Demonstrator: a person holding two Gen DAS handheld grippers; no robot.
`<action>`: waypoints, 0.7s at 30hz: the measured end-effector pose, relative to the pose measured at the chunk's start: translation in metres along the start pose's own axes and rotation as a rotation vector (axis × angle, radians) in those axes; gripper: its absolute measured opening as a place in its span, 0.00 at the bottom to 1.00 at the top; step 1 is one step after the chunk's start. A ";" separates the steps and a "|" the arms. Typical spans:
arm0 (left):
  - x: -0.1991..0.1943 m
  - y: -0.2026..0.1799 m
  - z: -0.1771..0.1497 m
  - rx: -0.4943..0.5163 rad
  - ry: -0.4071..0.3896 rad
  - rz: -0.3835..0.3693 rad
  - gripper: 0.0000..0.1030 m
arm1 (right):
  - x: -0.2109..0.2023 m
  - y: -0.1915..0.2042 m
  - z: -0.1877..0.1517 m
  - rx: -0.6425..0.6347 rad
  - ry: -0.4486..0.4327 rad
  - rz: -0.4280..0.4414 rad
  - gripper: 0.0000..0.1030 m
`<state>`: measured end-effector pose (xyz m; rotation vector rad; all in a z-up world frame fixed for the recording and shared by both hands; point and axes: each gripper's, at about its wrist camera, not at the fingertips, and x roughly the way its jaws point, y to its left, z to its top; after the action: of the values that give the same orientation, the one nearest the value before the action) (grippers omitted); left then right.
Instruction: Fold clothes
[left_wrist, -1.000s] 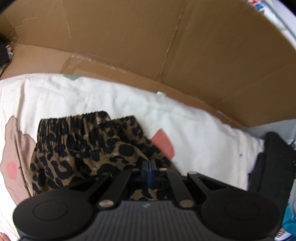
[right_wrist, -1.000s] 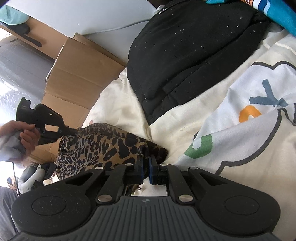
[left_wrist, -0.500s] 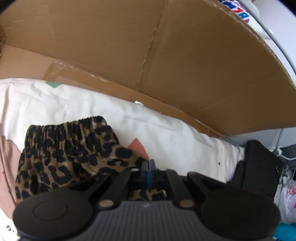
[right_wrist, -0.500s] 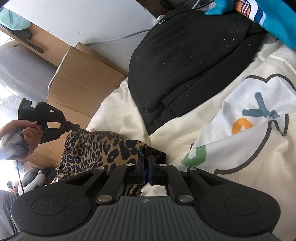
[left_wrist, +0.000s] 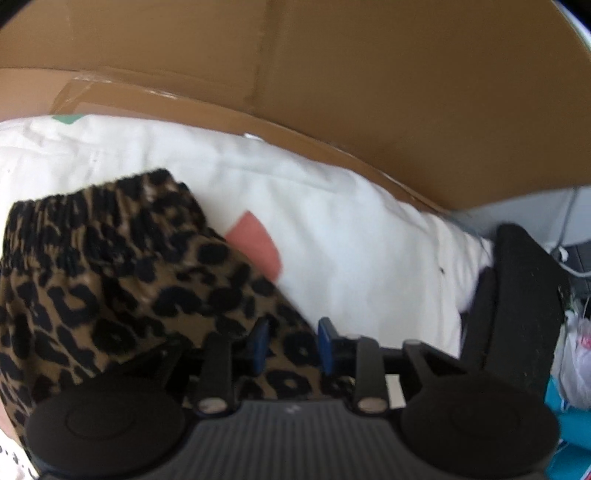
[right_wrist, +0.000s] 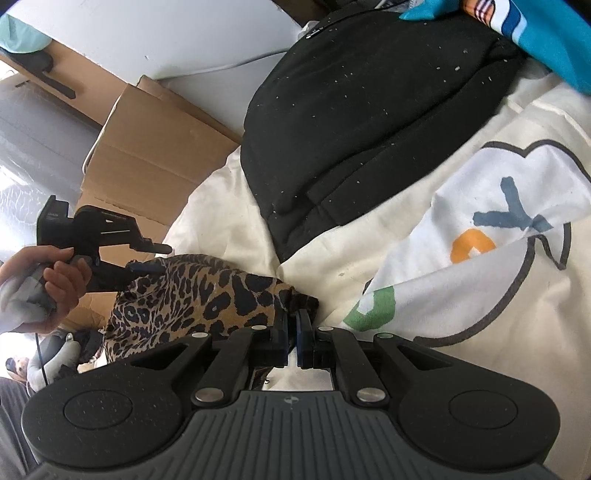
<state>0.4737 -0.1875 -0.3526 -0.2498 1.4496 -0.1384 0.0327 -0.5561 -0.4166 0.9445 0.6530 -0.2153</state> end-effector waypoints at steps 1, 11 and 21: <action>0.000 -0.002 -0.003 -0.005 0.009 -0.004 0.29 | 0.000 0.000 0.000 0.001 0.000 -0.001 0.02; 0.017 -0.018 -0.024 -0.008 0.071 0.037 0.25 | 0.000 -0.001 0.001 0.008 0.005 0.005 0.02; 0.017 -0.023 -0.027 0.005 0.051 0.060 0.00 | -0.004 0.003 0.001 -0.012 0.000 0.015 0.02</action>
<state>0.4503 -0.2159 -0.3656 -0.1991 1.5061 -0.1001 0.0315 -0.5560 -0.4118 0.9376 0.6470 -0.1980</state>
